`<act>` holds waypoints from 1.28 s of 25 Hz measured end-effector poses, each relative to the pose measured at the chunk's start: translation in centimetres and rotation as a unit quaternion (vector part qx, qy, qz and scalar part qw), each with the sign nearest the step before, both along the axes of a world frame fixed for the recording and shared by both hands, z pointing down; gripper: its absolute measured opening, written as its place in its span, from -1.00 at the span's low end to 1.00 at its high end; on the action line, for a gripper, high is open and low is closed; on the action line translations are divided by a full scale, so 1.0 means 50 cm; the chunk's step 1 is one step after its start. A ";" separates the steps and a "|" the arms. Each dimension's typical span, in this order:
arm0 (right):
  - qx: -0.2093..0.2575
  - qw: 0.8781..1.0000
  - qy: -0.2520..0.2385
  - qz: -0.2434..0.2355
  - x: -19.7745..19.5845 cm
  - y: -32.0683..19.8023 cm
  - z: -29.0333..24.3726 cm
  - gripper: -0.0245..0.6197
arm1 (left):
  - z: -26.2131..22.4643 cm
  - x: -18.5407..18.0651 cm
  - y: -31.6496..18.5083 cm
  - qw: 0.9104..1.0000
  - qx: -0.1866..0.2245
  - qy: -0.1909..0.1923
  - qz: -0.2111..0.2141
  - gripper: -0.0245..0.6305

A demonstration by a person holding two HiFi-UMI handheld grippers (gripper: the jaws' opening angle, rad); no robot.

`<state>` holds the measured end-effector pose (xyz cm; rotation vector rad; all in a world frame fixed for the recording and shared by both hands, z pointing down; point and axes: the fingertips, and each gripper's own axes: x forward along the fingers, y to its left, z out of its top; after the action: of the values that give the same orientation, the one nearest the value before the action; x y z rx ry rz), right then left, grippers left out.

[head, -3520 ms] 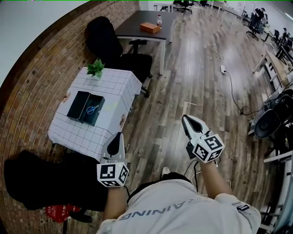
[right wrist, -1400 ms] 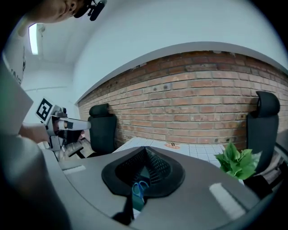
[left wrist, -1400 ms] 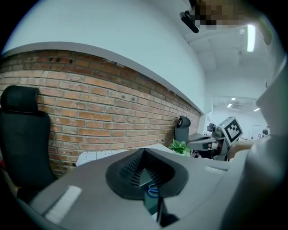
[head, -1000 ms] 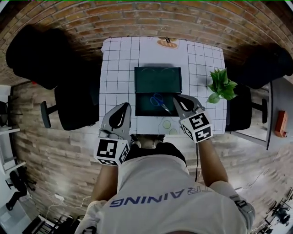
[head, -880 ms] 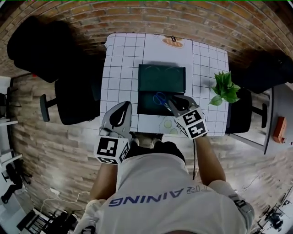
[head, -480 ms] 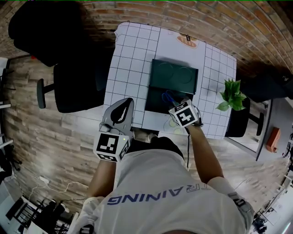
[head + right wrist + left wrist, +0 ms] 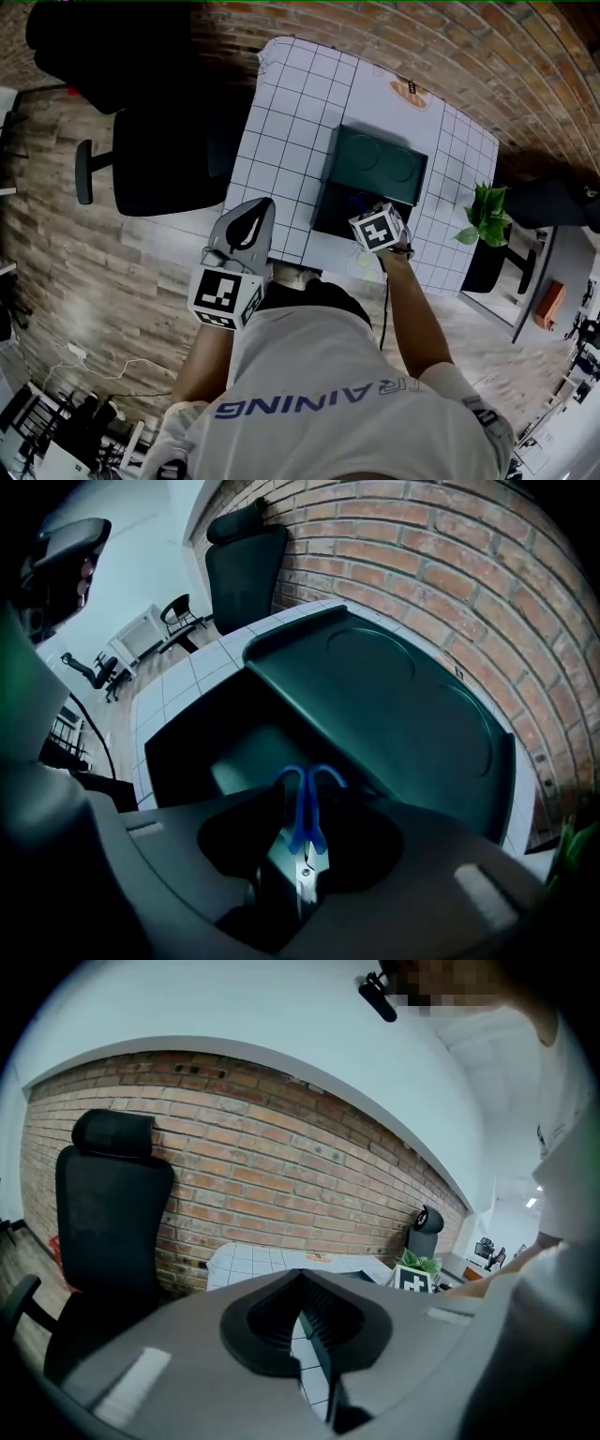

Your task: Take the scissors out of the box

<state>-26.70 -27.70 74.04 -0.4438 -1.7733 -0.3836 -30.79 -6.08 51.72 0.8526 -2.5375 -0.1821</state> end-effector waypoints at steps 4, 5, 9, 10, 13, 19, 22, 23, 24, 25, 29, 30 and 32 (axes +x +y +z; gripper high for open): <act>0.012 1.000 0.014 0.004 0.005 0.002 0.018 -0.51 | 0.009 -0.011 0.017 1.000 -0.002 0.006 -0.002 -0.92; 0.011 1.000 0.018 0.008 0.005 0.003 0.020 -0.54 | 0.010 -0.014 0.021 1.000 -0.002 0.007 -0.002 -0.92; 0.008 1.000 0.013 -0.009 -0.002 0.005 0.016 -0.60 | 0.011 -0.018 0.026 1.000 0.000 0.007 0.000 -0.92; 0.010 1.000 0.011 -0.017 -0.001 0.007 0.008 -0.60 | 0.009 -0.019 0.025 1.000 0.003 0.007 0.001 -0.92; -0.007 1.000 -0.005 -0.029 0.013 0.028 -0.026 -0.61 | -0.006 -0.021 0.023 1.000 0.017 0.002 0.004 -0.92; -0.047 0.994 -0.099 -0.029 0.017 0.051 -0.143 -0.61 | -0.043 -0.019 0.000 0.999 0.028 -0.022 0.014 -0.92; -0.065 0.986 -0.150 -0.015 0.016 0.043 -0.209 -0.61 | -0.069 -0.011 -0.027 0.999 0.030 -0.036 0.027 -0.92; -0.071 0.983 -0.169 -0.011 0.014 0.038 -0.234 -0.62 | -0.079 -0.007 -0.036 0.998 0.030 -0.041 0.032 -0.92; -0.078 0.979 -0.190 -0.005 0.012 0.032 -0.260 -0.62 | -0.089 -0.004 -0.046 0.998 0.031 -0.045 0.036 -0.92; -0.084 0.974 -0.212 0.002 0.010 0.026 -0.288 -0.61 | -0.100 0.000 -0.057 0.997 0.032 -0.051 0.041 -0.92; -0.092 0.948 -0.305 0.029 0.003 0.002 -0.400 -0.61 | -0.145 0.014 -0.099 0.994 0.040 -0.078 0.064 -0.92; -0.098 0.939 -0.328 0.038 0.001 -0.003 -0.431 -0.61 | -0.158 0.016 -0.107 0.993 0.044 -0.085 0.068 -0.92; -0.109 0.920 -0.372 0.056 -0.001 -0.017 -0.496 -0.61 | -0.186 0.019 -0.121 0.991 0.052 -0.099 0.074 -0.92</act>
<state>-26.75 -28.53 49.26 -0.3725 -2.5912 -0.2897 -29.85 -12.10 42.42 1.1471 -2.6521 -0.1911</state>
